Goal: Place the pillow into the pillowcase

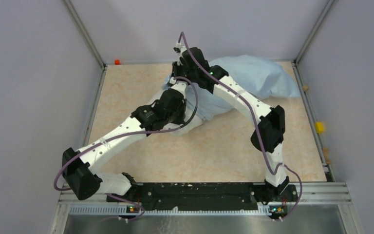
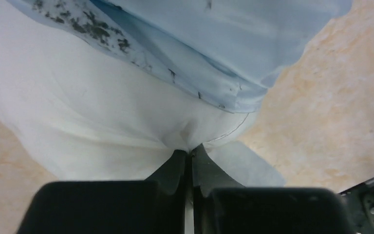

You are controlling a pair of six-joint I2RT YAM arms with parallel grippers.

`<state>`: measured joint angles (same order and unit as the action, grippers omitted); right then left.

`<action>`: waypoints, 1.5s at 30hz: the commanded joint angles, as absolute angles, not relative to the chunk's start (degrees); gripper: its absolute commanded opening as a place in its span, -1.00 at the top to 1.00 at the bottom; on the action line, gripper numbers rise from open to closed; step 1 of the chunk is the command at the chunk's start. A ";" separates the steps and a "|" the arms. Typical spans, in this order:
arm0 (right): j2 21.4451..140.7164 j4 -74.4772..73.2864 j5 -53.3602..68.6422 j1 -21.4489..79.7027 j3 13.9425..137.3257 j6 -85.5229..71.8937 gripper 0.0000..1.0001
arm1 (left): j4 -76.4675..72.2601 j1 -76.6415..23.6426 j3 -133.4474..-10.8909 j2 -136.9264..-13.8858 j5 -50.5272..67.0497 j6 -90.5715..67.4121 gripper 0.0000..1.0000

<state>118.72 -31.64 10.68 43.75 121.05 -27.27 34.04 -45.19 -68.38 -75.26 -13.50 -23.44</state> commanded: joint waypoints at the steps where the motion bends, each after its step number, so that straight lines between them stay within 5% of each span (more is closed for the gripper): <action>1: 109.74 -30.11 6.27 45.17 120.54 -24.49 1.00 | 29.10 -44.82 -73.67 -74.25 -4.17 -26.96 1.00; 6: 106.10 -31.03 3.11 46.65 120.12 -22.66 1.00 | 15.91 -44.75 -74.93 -72.48 16.82 -39.01 1.00; 10: 105.43 -32.82 2.34 47.32 121.39 -21.68 1.00 | 13.58 -43.94 -75.60 -70.72 14.92 -46.93 1.00; 13: 104.20 -33.80 1.33 48.00 121.49 -20.71 0.99 | 9.40 -34.15 -66.99 -66.27 16.50 -55.59 1.00; 19: 98.01 -32.64 -2.22 49.57 115.49 -18.88 0.05 | -2.24 -16.23 -46.86 -64.03 28.56 -66.34 1.00; 25: 88.52 -28.78 -10.52 51.92 102.91 -16.75 -0.28 | 1.23 -15.22 -47.32 -65.08 26.72 -60.92 1.00; 36: 75.36 -15.45 -29.26 53.90 73.67 -10.34 -0.07 | 3.69 -15.03 -48.63 -65.54 25.84 -57.40 1.00; 45: 80.40 -15.05 -40.19 53.89 72.55 -10.43 0.28 | 4.02 -14.94 -49.13 -65.91 25.49 -56.37 1.00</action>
<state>79.46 -18.48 -31.81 53.78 71.20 -10.68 1.37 -15.14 -47.90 -64.77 26.35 -59.20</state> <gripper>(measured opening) 0.396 0.015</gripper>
